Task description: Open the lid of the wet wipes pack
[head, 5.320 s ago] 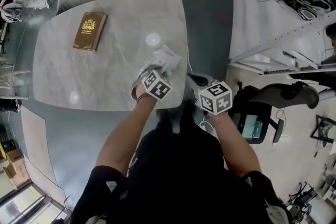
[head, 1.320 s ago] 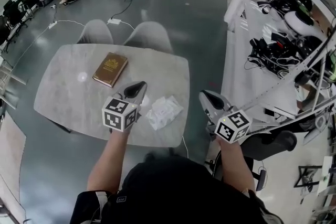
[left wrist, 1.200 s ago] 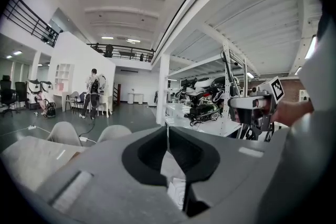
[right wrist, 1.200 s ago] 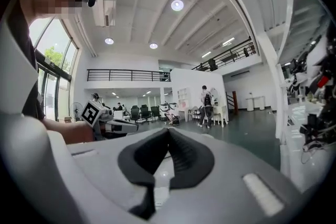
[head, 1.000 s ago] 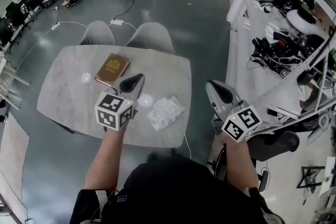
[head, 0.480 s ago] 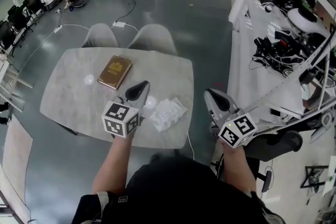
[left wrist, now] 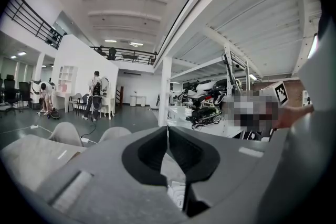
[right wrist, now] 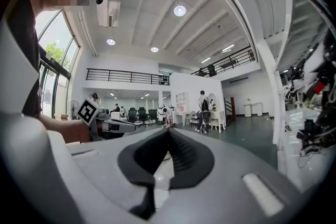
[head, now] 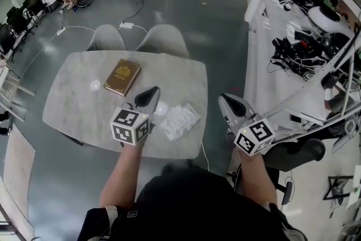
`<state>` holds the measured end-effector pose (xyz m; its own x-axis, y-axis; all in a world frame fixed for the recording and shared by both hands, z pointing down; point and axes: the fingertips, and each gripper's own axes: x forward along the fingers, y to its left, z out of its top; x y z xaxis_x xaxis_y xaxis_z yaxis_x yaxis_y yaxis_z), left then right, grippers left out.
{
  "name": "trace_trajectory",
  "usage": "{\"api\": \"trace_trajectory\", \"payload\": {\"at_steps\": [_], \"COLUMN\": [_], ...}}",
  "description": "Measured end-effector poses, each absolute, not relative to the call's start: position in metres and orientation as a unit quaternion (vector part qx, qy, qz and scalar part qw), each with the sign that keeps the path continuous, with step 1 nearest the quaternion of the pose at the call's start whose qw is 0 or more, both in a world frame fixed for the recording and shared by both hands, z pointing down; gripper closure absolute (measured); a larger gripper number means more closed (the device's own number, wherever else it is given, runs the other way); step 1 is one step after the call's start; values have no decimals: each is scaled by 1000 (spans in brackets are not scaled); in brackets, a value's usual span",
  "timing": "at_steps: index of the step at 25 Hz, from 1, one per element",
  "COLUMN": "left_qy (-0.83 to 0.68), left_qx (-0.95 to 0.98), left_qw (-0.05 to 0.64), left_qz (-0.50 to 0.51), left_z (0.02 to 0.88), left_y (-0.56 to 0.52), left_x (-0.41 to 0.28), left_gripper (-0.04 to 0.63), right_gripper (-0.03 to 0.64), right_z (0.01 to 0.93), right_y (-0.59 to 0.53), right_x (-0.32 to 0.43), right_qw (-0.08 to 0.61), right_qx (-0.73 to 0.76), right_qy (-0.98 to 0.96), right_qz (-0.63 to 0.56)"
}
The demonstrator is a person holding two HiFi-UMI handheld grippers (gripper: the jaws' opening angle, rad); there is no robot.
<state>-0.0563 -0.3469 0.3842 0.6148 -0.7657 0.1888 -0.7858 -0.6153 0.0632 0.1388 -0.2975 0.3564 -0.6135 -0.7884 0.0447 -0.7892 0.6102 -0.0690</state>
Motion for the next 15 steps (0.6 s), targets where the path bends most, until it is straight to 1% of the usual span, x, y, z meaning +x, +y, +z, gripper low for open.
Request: {"api": "trace_trajectory", "payload": {"at_steps": [5, 9, 15], "left_qy": [-432, -434, -447], "left_qx": [897, 896, 890], "left_qw": [57, 45, 60], "left_qz": [76, 79, 68], "left_z": [367, 362, 367], "left_y": [-354, -354, -356], "left_x": [-55, -57, -59], "left_gripper": [575, 575, 575], "right_gripper": [617, 617, 617], "right_z": [334, 333, 345], "right_y": [-304, -304, -304], "right_x": [140, 135, 136], "right_qw": [-2, -3, -6], "right_qx": [436, 430, 430], "right_qy": [-900, -903, -902], "right_qz": [20, 14, 31]}}
